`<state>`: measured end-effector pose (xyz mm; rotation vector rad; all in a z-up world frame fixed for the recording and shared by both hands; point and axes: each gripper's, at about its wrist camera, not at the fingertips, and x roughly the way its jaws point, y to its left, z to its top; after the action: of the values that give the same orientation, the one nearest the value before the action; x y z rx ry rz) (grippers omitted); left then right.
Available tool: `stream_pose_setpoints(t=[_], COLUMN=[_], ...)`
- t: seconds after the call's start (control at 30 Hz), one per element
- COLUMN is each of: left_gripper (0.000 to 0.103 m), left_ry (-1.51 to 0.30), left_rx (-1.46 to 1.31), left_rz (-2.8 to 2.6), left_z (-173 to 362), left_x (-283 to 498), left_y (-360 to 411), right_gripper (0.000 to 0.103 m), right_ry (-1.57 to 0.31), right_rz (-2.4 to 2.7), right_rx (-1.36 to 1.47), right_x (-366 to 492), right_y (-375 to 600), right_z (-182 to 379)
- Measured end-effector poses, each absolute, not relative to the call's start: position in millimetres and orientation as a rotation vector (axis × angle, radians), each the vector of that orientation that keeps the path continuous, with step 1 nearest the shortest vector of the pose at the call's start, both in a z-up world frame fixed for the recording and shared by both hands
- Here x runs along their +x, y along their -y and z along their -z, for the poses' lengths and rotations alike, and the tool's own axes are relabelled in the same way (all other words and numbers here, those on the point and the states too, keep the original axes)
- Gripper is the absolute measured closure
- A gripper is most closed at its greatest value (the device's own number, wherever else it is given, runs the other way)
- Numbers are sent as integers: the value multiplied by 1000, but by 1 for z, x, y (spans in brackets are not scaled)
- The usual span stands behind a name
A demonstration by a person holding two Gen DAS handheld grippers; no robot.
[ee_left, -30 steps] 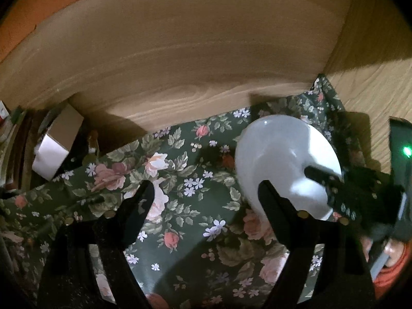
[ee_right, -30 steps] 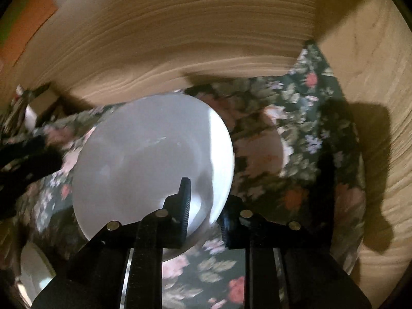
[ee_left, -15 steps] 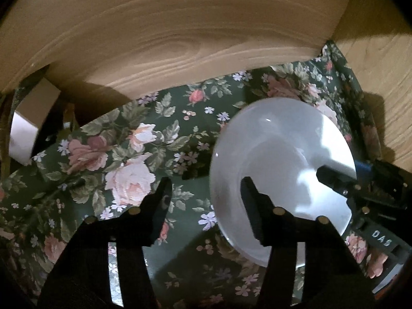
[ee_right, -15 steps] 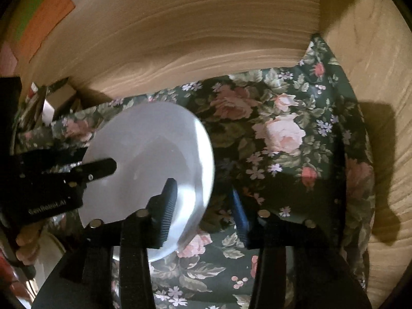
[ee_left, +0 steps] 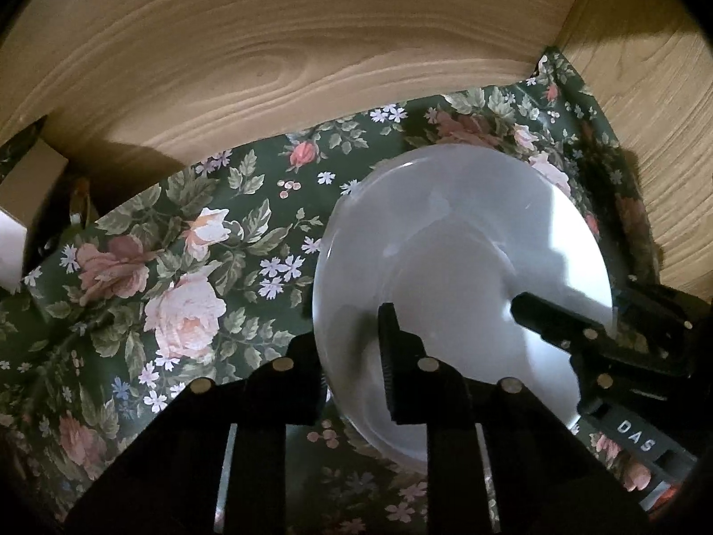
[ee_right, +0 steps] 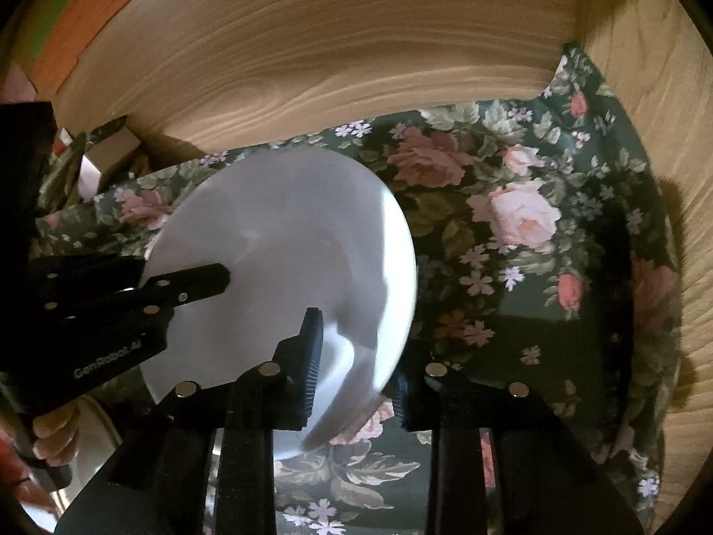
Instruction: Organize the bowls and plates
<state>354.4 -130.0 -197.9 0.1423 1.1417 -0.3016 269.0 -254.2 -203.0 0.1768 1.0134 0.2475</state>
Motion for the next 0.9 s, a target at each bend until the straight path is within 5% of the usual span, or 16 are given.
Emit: stream_pose_setpoints(t=[0.9], left_gripper=[84], left_ry=[-906], left_rx=[73], left_rz=[278], left_z=[115], left_x=[276], left_y=[75], right_gripper=[79], right_ry=[-799], right_rz=[-288], right_rx=[127], right_x=[213], right_y=[219], right_z=[124])
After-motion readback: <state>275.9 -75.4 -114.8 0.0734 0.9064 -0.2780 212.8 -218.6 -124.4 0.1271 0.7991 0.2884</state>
